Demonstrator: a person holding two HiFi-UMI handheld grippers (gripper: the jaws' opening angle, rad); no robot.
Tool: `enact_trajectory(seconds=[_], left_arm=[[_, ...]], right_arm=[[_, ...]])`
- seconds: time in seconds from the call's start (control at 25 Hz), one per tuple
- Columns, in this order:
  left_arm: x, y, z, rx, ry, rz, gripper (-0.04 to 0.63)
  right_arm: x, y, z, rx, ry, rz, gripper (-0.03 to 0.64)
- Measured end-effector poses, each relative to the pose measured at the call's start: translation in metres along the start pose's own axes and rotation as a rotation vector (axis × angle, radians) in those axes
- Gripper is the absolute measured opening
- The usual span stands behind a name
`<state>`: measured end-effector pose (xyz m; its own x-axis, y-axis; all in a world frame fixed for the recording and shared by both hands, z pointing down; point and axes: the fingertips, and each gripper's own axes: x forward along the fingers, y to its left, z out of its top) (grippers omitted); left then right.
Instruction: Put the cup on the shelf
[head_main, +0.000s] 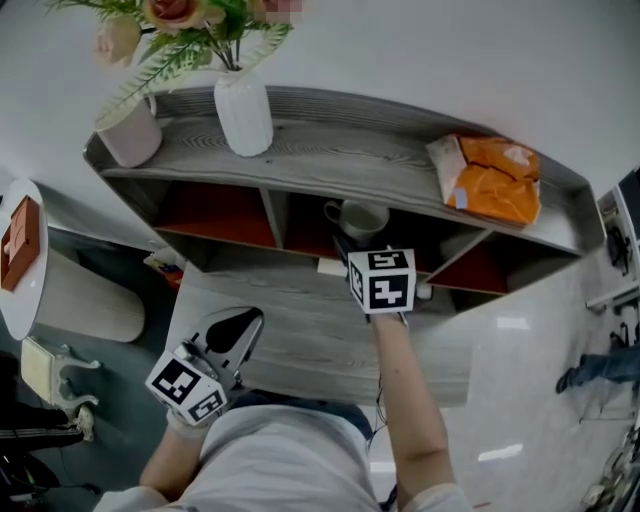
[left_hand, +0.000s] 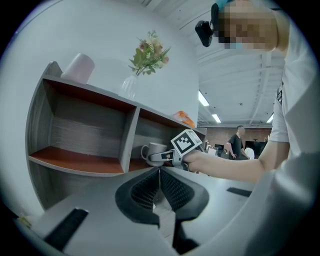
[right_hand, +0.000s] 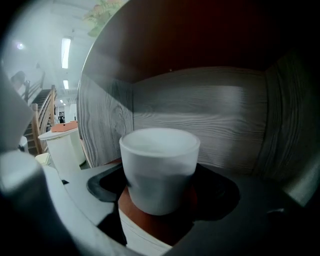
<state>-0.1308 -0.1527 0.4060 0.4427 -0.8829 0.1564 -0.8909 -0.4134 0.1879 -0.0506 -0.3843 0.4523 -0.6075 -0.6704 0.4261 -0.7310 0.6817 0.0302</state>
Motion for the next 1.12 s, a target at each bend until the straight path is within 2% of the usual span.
enact_trajectory(seconds=[0.6, 0.8, 0.96, 1.12], left_arm=[[-0.001, -0.006, -0.003, 0.008, 0.013, -0.006, 0.021], [0.008, -0.015, -0.003, 0.011, 0.023, -0.047, 0.021], [0.017, -0.022, -0.001, 0.004, 0.026, -0.076, 0.021], [0.036, -0.033, 0.002, 0.010, 0.028, -0.142, 0.021]], right_arm=[[-0.012, 0.000, 0.000, 0.034, -0.033, 0.021, 0.394], [-0.032, -0.002, -0.006, 0.088, -0.052, 0.021, 0.394], [-0.055, 0.004, -0.010, 0.130, -0.077, 0.058, 0.393], [-0.085, 0.002, -0.014, 0.184, -0.112, 0.058, 0.393]])
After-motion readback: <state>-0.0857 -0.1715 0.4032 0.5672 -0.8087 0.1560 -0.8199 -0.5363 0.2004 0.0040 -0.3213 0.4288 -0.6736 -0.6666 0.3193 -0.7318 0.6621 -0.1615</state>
